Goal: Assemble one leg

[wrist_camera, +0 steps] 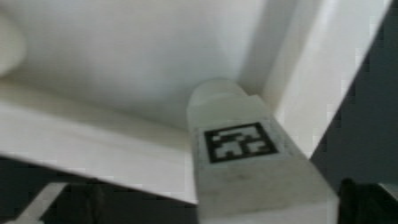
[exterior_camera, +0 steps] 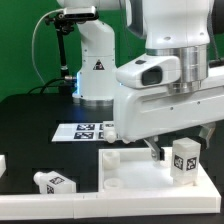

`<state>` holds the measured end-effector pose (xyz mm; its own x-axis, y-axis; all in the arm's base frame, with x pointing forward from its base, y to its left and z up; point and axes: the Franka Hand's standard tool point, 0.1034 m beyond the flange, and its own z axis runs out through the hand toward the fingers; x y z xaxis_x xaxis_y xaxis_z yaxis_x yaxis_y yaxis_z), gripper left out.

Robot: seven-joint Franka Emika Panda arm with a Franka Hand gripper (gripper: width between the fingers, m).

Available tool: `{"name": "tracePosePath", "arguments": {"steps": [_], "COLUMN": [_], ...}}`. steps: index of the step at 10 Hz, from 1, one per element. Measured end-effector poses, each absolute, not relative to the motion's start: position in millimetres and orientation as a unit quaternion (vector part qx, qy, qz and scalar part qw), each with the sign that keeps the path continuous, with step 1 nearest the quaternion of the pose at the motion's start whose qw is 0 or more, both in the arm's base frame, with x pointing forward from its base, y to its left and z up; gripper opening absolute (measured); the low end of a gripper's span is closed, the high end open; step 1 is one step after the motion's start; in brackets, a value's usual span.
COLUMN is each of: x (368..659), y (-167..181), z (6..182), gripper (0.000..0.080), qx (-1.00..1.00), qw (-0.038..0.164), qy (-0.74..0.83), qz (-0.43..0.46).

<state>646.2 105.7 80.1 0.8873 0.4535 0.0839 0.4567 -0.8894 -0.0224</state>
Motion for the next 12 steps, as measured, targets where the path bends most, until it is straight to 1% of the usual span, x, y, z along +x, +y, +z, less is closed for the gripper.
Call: {"name": "tracePosePath", "arguments": {"steps": [1, 3, 4, 5, 7, 10, 11, 12], "x": [645.9, 646.0, 645.8, 645.7, 645.6, 644.7, 643.7, 643.4], "y": [105.7, 105.4, 106.1, 106.1, 106.2, 106.9, 106.6, 106.1], "z": [79.7, 79.6, 79.5, 79.3, 79.2, 77.4, 77.0, 77.1], "gripper": [0.0649, 0.0391, 0.0391, 0.0285, 0.0285, 0.0285, 0.0285, 0.0285], "qx": [-0.976, -0.977, -0.987, -0.992, -0.997, -0.980, -0.955, -0.924], "qw": [0.022, 0.022, 0.025, 0.026, 0.028, 0.036, 0.036, 0.044], "qy": [-0.214, -0.209, -0.156, -0.120, -0.071, 0.193, 0.294, 0.380], "qz": [-0.037, -0.037, -0.036, -0.035, -0.033, -0.028, -0.022, -0.010]}}
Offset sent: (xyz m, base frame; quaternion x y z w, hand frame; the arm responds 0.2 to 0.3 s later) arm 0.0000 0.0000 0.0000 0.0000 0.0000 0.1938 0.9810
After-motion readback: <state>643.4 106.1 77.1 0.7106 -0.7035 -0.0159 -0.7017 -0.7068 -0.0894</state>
